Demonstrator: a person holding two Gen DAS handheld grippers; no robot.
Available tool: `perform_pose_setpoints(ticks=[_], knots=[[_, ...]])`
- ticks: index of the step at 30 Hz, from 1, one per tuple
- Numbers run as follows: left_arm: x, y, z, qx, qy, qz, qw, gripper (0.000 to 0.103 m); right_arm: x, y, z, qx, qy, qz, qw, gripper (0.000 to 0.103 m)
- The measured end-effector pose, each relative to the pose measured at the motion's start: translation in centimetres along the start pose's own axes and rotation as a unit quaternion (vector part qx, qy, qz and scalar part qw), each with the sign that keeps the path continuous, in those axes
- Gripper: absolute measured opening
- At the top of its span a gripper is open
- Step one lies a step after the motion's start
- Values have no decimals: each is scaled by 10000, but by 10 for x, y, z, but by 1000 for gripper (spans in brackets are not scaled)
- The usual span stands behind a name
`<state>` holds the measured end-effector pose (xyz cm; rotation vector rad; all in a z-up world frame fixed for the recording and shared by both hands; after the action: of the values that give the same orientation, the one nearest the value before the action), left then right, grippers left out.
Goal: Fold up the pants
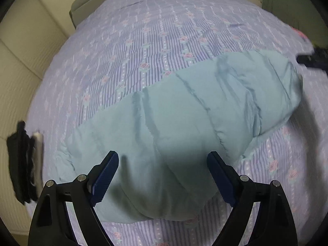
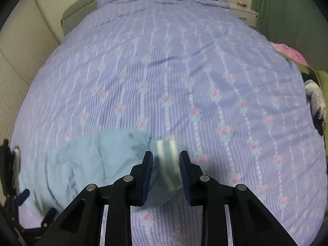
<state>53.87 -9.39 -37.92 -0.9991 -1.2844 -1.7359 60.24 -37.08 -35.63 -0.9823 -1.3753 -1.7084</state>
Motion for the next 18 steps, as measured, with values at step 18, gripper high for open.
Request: perform_pose_setpoints(ticks=[18], knots=[[-36,18,71,425,325,153,9985,89,-39,-48,18,-719,692,418,9941,20]])
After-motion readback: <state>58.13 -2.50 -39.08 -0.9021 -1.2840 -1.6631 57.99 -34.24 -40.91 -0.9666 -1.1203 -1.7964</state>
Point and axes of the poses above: each gripper's, at about its wrist camera, not at the fingertips, and x roughly against the way its jaws point, z to its left, y to its top, the point moved 8 cm from there along -x, roughly the way its jaws point, and after that the axes turned 3 degrees about x, right-handed, at the moved point
